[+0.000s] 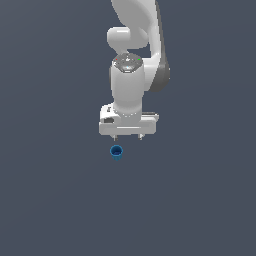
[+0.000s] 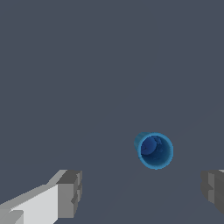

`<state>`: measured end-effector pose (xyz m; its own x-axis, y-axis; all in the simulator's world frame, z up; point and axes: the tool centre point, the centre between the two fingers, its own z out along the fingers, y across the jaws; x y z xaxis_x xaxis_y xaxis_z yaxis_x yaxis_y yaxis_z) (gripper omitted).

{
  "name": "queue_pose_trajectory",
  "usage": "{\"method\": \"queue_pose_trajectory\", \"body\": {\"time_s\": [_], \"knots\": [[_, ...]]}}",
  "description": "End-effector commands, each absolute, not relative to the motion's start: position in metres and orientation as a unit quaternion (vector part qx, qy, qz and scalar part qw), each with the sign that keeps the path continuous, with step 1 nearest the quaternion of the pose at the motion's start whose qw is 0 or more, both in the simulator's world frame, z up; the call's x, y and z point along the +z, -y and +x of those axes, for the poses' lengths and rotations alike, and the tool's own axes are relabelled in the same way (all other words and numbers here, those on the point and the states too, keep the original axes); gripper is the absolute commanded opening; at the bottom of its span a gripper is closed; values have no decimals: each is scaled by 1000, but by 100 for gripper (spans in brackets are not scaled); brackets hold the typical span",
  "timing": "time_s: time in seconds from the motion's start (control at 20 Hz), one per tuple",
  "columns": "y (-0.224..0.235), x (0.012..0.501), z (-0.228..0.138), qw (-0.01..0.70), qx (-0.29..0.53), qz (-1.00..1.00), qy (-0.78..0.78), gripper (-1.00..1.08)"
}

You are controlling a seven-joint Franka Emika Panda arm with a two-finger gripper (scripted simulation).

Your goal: Pick up the object and move it to a goal position.

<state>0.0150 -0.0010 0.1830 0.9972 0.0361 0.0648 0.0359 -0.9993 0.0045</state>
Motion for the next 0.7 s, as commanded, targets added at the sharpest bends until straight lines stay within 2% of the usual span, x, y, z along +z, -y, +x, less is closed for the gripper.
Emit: {"method": "queue_pose_trajectory", "body": {"time_s": [0.0, 0.65], "knots": [[1, 183, 15, 2, 32, 999, -18, 100], [-10, 190, 12, -8, 28, 999, -35, 100]]}}
